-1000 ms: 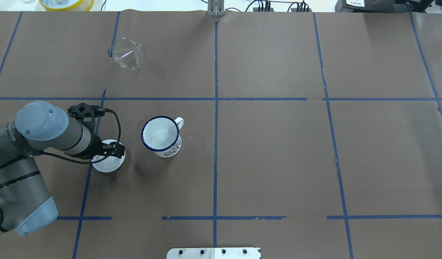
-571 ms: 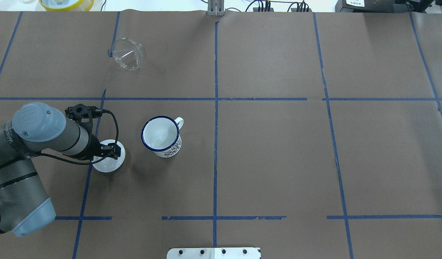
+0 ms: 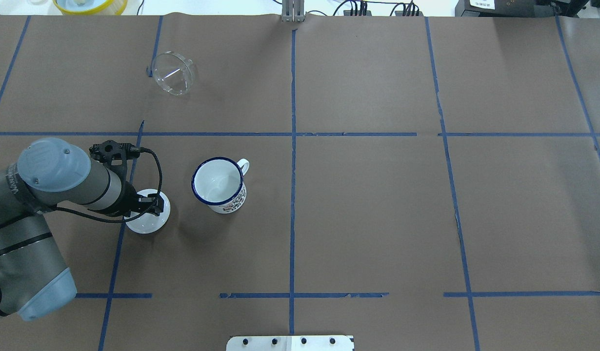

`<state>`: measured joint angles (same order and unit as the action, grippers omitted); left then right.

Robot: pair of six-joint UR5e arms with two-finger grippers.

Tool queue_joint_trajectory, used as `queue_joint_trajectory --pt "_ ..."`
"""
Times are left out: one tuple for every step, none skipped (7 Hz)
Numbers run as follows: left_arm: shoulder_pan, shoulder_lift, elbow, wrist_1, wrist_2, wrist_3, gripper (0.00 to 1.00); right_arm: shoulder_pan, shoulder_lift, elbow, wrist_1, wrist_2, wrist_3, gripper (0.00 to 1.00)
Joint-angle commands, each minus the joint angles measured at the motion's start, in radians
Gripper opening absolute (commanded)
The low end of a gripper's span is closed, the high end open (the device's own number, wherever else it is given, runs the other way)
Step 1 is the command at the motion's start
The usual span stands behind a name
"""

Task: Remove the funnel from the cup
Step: 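Lower the left gripper and grasp the white lid's stem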

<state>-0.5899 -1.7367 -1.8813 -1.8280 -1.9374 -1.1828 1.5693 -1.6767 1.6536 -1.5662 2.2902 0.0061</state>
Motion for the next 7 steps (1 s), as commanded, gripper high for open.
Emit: queue_joint_trajectory --pt "-0.01 0.0 -0.004 0.001 0.0 0.0 0.7 0.0 0.0 0.0 0.0 0.0 0.0 1.0" --pt "-0.022 0.0 -0.004 0.001 0.0 -0.001 0.71 0.0 0.0 0.0 0.0 0.0 0.0 1.0" --pt "-0.03 0.0 -0.002 0.001 0.002 -0.001 0.73 0.0 0.0 0.0 0.0 0.0 0.0 1.0" --pt "-0.031 -0.001 0.002 0.001 0.002 -0.003 0.73 0.0 0.0 0.0 0.0 0.0 0.0 1.0" --pt "-0.033 -0.003 0.002 0.001 0.002 -0.003 0.73 0.0 0.0 0.0 0.0 0.0 0.0 1.0" --pt "-0.03 -0.003 0.008 0.001 0.002 -0.003 0.73 0.0 0.0 0.0 0.0 0.0 0.0 1.0" --pt "-0.031 -0.013 0.008 0.001 0.002 -0.003 0.73 0.0 0.0 0.0 0.0 0.0 0.0 1.0"
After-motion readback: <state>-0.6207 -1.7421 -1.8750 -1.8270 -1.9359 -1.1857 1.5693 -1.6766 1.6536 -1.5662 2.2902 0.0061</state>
